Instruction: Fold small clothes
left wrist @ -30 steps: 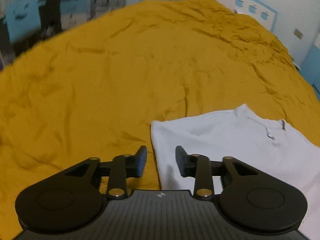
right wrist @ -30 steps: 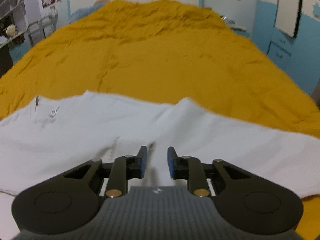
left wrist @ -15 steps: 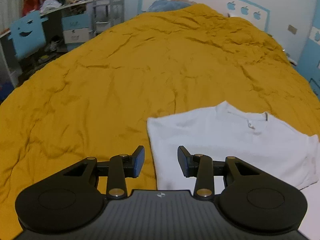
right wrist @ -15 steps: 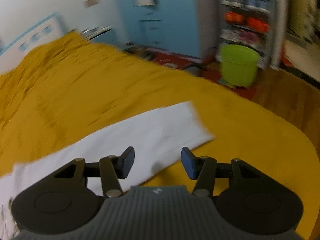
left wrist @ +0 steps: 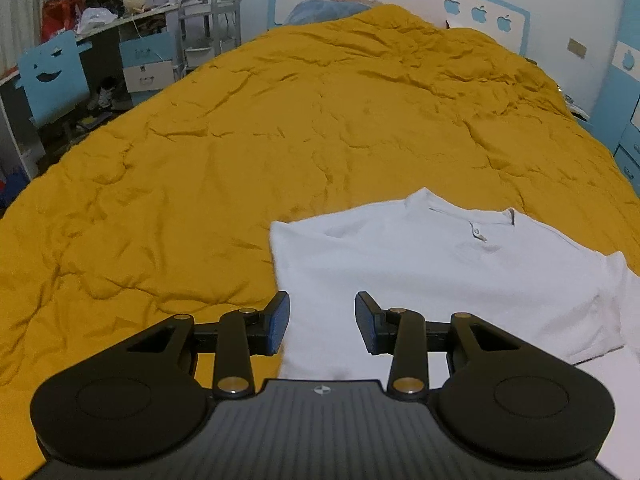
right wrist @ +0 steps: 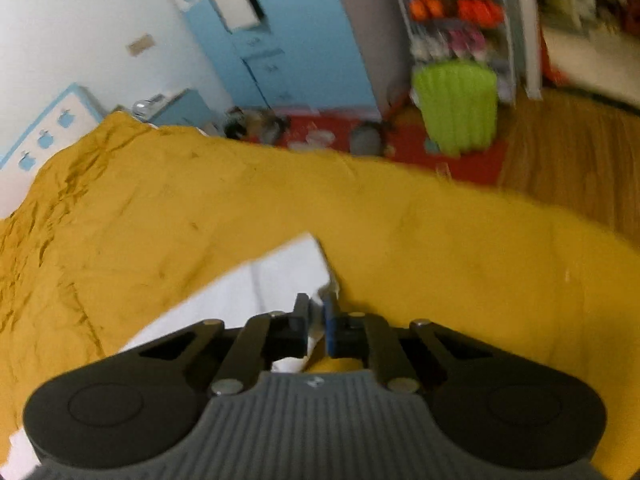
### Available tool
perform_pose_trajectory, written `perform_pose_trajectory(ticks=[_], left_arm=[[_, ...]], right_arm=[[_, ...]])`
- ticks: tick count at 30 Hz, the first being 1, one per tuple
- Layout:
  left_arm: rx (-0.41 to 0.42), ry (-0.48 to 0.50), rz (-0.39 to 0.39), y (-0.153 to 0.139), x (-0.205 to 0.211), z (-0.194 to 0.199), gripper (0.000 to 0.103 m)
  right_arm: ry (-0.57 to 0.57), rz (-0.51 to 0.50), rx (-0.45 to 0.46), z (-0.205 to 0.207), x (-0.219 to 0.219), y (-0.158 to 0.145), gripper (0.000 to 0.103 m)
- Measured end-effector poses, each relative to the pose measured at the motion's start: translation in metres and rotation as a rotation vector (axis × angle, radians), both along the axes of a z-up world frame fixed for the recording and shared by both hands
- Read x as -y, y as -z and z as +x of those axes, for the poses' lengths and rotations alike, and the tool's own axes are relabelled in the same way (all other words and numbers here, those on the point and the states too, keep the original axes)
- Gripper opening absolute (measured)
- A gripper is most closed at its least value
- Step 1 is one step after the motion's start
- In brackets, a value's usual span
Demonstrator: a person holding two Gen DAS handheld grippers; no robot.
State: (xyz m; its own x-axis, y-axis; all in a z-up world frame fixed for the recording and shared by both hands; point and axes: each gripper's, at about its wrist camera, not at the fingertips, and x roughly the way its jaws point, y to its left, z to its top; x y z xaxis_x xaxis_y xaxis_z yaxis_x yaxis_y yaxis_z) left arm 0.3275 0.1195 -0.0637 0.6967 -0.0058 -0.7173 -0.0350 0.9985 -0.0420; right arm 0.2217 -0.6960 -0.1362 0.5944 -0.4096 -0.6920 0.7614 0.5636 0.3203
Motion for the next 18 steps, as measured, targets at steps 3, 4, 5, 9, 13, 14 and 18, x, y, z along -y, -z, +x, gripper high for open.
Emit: perform_pose_trajectory(ticks=[3, 4, 5, 9, 13, 14, 18], left_arm=[[0.011, -0.033, -0.018, -0.003, -0.013, -0.004, 0.045], [0.013, -0.044, -0.023, -0.003, -0.017, -0.005, 0.045], [0.015, -0.053, -0.024, -0.004, -0.021, -0.007, 0.045], [0.036, -0.073, -0.025, -0.009, -0.033, -0.016, 0.044], [0.071, -0.061, -0.033, -0.014, -0.042, -0.026, 0.044], [0.079, -0.06, -0.018, -0.014, -0.044, -0.028, 0.044], [0.107, -0.059, -0.015, -0.018, -0.057, -0.034, 0.044]], right_arm=[[-0.071, -0.079, 0.047, 0.008, -0.025, -0.044, 0.001], [-0.098, -0.097, 0.074, 0.011, -0.035, -0.062, 0.001], [-0.129, -0.127, 0.107, 0.017, -0.05, -0.086, 0.001], [-0.281, -0.254, 0.213, 0.048, -0.121, -0.175, 0.001], [-0.484, -0.351, 0.325, 0.081, -0.219, -0.258, 0.001], [-0.532, -0.352, 0.352, 0.088, -0.242, -0.275, 0.001], [-0.681, -0.361, 0.414, 0.114, -0.341, -0.318, 0.001]])
